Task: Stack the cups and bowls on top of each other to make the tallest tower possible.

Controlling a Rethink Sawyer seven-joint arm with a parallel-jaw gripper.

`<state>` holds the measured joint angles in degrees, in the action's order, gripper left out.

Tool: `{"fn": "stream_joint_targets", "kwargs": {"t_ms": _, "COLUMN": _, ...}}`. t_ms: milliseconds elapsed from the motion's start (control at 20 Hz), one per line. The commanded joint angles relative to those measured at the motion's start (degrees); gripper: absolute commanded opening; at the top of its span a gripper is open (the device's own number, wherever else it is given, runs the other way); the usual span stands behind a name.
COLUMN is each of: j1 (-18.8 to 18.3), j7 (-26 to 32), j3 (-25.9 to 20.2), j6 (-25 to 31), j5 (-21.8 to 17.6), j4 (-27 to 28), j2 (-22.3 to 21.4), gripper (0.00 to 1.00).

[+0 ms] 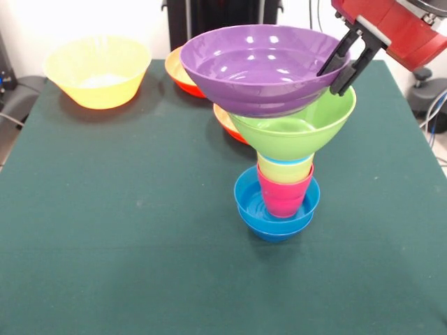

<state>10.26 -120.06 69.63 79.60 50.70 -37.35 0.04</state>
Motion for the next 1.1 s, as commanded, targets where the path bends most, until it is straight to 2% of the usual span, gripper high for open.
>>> {"fn": "stream_joint_targets", "kwargs": {"t_ms": 50, "j1": 0.4, "j7": -7.5, "j3": -7.8, "j6": -1.3, "j5": -3.7, "j4": -2.4, "j2": -0.1, "gripper": 0.0}}
{"fn": "stream_joint_targets", "kwargs": {"t_ms": 1100, "j1": 0.9, "j7": -10.2, "j3": -8.5, "j6": 1.1, "j5": -3.1, "j4": -1.4, "j2": 0.4, "gripper": 0.0}}
